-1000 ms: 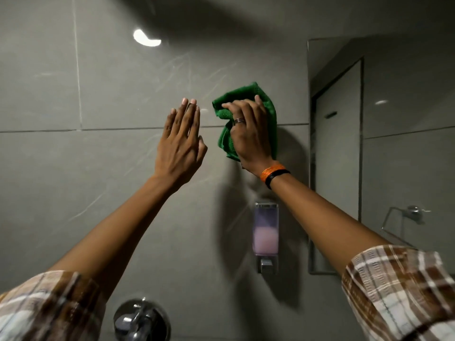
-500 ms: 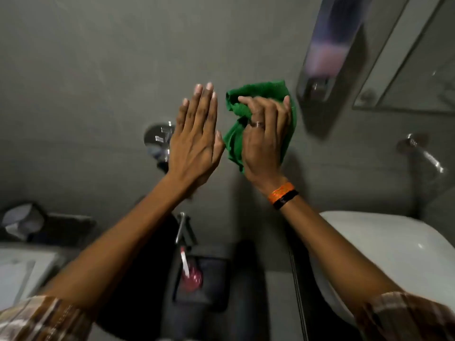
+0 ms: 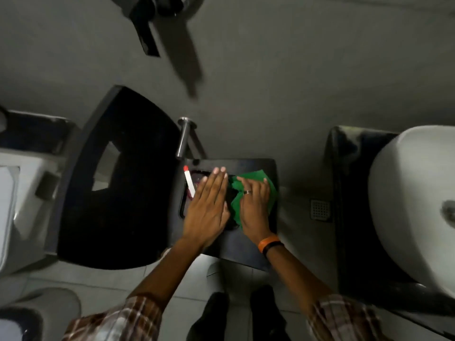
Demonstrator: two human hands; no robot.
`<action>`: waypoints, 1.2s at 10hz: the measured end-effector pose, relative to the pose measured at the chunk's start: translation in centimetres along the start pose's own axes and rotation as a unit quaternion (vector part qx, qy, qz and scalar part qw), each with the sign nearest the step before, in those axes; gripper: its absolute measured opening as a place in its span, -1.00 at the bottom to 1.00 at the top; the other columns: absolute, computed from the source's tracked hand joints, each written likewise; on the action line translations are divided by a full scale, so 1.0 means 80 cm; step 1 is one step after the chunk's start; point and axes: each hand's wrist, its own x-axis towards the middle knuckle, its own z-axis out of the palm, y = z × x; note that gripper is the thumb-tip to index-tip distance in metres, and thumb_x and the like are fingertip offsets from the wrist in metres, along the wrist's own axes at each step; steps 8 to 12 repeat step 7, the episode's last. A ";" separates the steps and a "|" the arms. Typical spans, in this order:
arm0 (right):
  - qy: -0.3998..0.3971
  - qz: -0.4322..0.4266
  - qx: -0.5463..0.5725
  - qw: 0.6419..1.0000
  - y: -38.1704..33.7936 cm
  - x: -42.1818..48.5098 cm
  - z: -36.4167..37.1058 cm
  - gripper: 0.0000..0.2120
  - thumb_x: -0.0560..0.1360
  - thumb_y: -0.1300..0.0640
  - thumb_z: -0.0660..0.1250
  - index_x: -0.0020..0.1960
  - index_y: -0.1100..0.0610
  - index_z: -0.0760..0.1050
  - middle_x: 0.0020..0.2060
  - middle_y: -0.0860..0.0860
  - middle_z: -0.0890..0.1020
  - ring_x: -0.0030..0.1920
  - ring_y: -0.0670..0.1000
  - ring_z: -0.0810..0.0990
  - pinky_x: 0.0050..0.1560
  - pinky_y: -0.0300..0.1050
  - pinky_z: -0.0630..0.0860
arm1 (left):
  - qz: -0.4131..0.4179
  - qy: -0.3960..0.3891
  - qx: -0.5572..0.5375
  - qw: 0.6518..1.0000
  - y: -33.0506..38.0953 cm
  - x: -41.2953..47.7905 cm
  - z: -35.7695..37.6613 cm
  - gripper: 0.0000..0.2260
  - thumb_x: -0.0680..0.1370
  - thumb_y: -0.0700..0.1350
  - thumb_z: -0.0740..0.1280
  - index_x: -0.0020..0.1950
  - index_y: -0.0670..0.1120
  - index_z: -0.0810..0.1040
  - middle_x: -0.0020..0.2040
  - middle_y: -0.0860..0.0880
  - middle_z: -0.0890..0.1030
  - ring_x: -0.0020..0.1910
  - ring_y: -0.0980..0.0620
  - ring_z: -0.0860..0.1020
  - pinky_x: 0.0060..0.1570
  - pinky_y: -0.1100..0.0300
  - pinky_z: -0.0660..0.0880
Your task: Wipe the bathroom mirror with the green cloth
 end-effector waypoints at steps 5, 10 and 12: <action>-0.211 -0.106 -0.192 0.953 0.110 -0.010 0.215 -0.33 0.62 -0.11 0.12 0.61 0.15 0.01 0.62 0.07 0.09 0.63 0.16 -0.04 0.58 0.16 -0.25 | -0.088 -0.133 -0.057 0.986 -0.015 -0.037 0.224 -0.41 0.61 -0.03 -0.01 0.62 -0.24 0.20 0.64 -0.20 0.21 0.64 -0.15 0.17 0.59 -0.02 -0.01; -0.181 -0.089 -0.197 0.960 0.098 -0.012 0.178 -0.37 0.65 -0.09 0.12 0.61 0.17 0.04 0.62 0.10 0.09 0.63 0.15 -0.03 0.60 0.17 -0.20 | -0.094 -0.112 -0.103 0.984 -0.002 -0.024 0.197 -0.42 0.62 -0.02 -0.01 0.61 -0.23 0.24 0.63 -0.19 0.24 0.63 -0.12 0.20 0.60 -0.04 0.11; -0.181 -0.089 -0.197 0.960 0.098 -0.012 0.178 -0.37 0.65 -0.09 0.12 0.61 0.17 0.04 0.62 0.10 0.09 0.63 0.15 -0.03 0.60 0.17 -0.20 | -0.094 -0.112 -0.103 0.984 -0.002 -0.024 0.197 -0.42 0.62 -0.02 -0.01 0.61 -0.23 0.24 0.63 -0.19 0.24 0.63 -0.12 0.20 0.60 -0.04 0.11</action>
